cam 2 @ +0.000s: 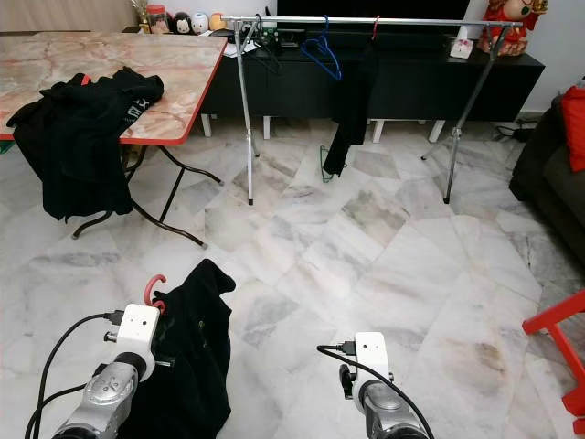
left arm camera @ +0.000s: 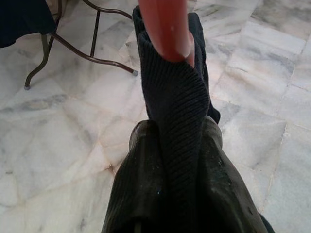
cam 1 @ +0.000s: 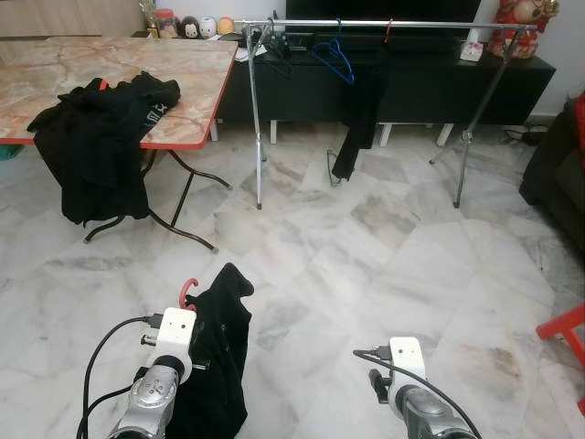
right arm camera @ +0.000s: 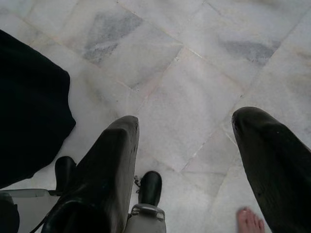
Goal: Hang hanger
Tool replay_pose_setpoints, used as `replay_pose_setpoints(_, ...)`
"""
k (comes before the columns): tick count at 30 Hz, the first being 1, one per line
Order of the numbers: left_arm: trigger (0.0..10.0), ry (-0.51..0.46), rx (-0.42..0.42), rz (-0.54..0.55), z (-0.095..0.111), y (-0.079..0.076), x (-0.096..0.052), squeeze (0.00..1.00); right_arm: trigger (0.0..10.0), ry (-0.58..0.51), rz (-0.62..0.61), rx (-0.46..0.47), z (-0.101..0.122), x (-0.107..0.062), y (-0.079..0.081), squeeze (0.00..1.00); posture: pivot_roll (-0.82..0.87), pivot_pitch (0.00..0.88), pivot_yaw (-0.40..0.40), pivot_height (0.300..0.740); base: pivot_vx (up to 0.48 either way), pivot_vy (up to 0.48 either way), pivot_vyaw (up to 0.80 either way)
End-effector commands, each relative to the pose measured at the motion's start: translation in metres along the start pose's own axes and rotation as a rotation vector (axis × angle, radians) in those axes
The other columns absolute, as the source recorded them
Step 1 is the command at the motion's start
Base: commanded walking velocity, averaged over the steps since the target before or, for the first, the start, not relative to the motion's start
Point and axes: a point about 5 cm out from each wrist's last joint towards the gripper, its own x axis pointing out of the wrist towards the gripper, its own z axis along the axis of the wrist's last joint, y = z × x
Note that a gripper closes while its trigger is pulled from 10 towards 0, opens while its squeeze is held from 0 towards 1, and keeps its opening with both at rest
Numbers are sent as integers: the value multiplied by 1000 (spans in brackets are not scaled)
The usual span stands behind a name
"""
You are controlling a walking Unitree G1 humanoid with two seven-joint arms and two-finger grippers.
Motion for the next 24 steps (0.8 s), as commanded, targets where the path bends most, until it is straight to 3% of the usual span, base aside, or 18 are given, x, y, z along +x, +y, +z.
replay_pose_setpoints(1, 10000, -21, 3, -2, 7, 1, 3, 0, 10000, -7, -3, -2, 4, 0, -1, 0, -89, 0, -22, 740, 0, -304, 0)
replay_pose_setpoints(18, 10000, -26, 16, -3, 7, -1, 3, 0, 10000, 13, -4, -30, -3, -1, -8, 0, -107, 0, -29, 740, 0, -303, 0)
replay_pose_setpoints(24, 10000, -20, 9, -11, 6, -2, 3, 0, 10000, 19, -8, -31, -6, -2, -12, 0, -108, 0, -28, 740, 0, 0, 0)
